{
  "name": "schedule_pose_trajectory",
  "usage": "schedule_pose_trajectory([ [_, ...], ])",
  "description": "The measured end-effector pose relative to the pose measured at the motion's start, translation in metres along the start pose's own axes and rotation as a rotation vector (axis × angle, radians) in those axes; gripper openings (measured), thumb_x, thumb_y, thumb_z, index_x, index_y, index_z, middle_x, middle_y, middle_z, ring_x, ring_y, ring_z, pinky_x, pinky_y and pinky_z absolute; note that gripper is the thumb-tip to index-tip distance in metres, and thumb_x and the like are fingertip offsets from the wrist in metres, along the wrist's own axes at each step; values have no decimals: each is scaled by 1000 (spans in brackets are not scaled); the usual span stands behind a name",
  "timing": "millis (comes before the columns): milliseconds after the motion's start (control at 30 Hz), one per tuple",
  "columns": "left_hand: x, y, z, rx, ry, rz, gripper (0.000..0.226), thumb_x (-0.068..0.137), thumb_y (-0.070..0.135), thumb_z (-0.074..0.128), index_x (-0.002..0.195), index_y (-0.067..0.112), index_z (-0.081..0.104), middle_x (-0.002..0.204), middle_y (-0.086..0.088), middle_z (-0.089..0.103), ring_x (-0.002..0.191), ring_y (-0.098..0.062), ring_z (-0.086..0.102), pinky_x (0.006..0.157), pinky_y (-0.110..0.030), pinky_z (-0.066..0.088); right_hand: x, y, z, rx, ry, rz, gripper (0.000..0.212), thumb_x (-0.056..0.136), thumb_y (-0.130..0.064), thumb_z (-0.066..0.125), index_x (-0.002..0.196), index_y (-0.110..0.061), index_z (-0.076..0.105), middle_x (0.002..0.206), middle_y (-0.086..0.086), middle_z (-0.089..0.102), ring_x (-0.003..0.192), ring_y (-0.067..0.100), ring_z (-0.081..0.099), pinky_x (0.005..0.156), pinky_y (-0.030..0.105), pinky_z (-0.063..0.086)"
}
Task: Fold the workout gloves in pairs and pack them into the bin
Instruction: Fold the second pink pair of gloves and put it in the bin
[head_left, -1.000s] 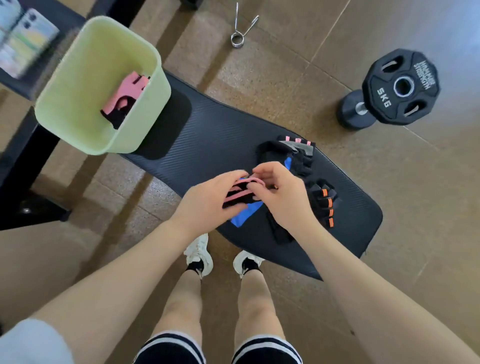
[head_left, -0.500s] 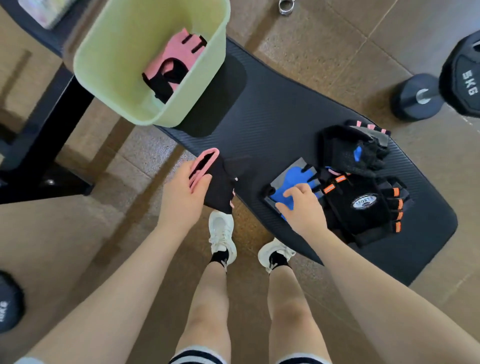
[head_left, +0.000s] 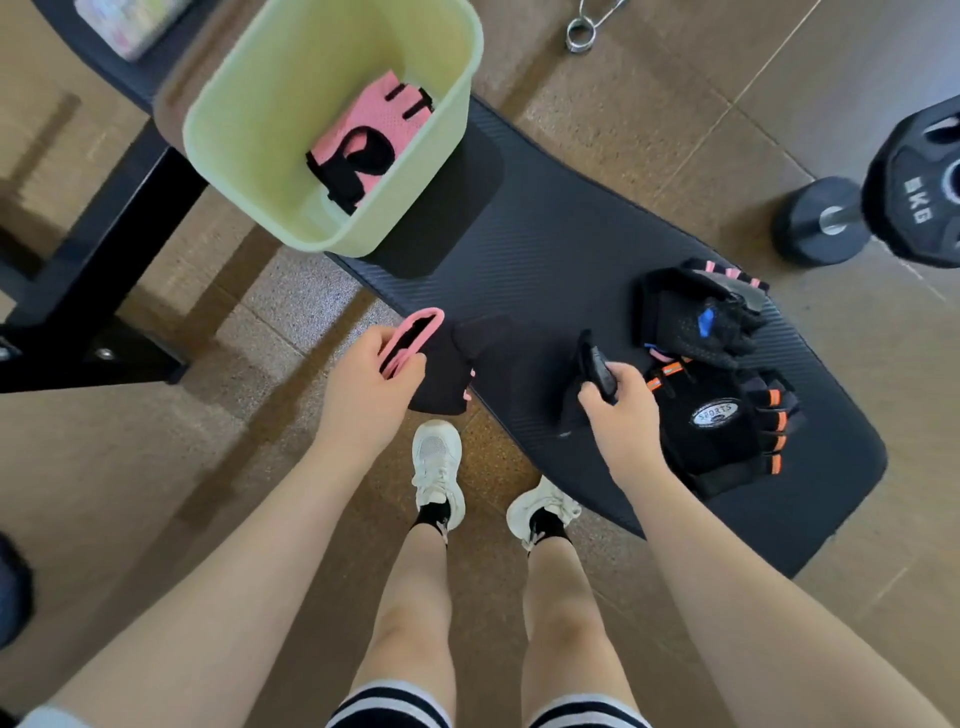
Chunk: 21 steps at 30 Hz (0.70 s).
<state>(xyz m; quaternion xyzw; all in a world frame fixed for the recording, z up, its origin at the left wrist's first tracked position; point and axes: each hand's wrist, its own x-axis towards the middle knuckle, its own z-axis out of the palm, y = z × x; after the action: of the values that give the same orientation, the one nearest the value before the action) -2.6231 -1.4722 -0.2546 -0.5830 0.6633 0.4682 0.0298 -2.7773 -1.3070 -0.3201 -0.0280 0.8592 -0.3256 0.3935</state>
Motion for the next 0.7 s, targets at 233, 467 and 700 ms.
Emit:
schedule_pose_trajectory([
  [233,-33,50,-7,-148,-53,-82,18,89,22,53,105,17,47,98,-3,58,85,-16,54,63,-24,41,-40,-45,-56,429,-121,171,18,81,-42,55,94,-34,64,117,5,64,109,26,61,97,51,49],
  [467,-53,74,16,41,10,79,31,94,18,45,125,14,44,125,-9,56,107,-23,56,83,-28,44,-57,-38,-89,347,-76,33,22,95,-22,47,85,-29,64,103,6,69,96,23,63,88,41,51],
  [700,-41,61,77,156,37,219,35,95,15,42,129,10,43,128,-10,57,115,-25,57,89,-30,46,-31,6,-78,356,-53,81,20,96,-15,45,100,-20,64,103,4,69,101,23,63,94,40,50],
])
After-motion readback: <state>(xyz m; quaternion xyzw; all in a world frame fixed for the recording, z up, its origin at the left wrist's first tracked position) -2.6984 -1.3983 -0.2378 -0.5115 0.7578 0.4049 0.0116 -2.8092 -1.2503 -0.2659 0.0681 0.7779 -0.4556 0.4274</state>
